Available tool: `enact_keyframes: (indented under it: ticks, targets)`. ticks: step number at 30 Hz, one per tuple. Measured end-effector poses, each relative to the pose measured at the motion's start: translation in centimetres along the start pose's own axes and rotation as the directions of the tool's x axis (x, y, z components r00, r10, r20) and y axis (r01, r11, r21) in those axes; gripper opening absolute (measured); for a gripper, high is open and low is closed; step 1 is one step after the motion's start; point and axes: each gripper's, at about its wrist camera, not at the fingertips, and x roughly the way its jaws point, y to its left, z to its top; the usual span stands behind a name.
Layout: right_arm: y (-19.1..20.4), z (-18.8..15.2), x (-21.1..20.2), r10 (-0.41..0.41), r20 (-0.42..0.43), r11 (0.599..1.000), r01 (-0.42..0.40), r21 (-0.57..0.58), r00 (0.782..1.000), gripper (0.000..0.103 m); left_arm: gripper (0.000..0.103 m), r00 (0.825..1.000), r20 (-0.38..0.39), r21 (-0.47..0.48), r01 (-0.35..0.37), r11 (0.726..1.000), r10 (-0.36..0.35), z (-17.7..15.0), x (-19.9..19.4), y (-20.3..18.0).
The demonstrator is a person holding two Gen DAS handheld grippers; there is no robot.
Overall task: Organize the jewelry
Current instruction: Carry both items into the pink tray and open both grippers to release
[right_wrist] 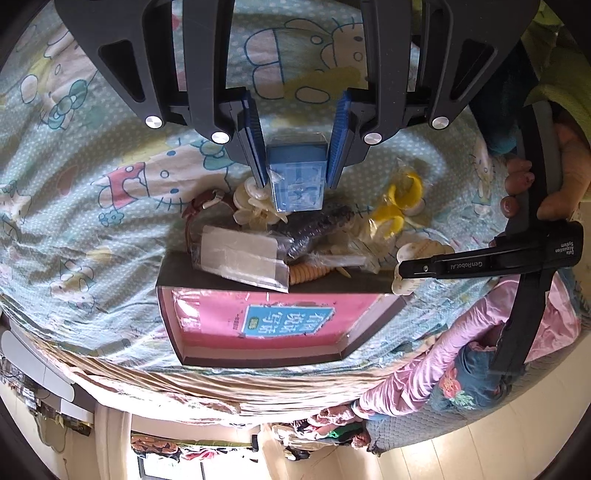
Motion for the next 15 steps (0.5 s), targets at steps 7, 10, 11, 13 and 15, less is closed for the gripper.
enact_keyframes:
  ticks: [7,10,11,13,15]
  targets:
    - [0.6,2.2,-0.9,0.016,0.058,1.000,-0.015,-0.015,0.998,0.031,0.020,0.999,0.046,-0.009,0.009,1.000,-0.009,1.5,-2.1,0.7]
    - [0.7,3.4,-0.7,0.016,0.077,1.000,-0.014,-0.019,0.997,0.031,0.020,0.998,0.059,-0.008,0.004,1.000,-0.003,2.2,-2.5,0.9]
    - [0.6,3.9,-0.6,0.016,0.083,1.000,-0.014,-0.021,0.996,0.031,0.020,0.998,0.064,-0.008,0.001,1.000,-0.001,2.5,-2.5,0.9]
    - [0.5,4.7,-0.4,0.009,0.094,1.000,-0.007,-0.023,0.996,0.031,0.020,0.997,0.071,-0.008,-0.002,1.000,0.002,2.9,-2.6,0.9]
    - [0.3,5.5,-0.1,0.006,0.106,1.000,-0.004,-0.023,0.994,0.031,0.020,0.997,0.074,-0.006,-0.006,1.000,0.006,3.3,-2.4,0.9]
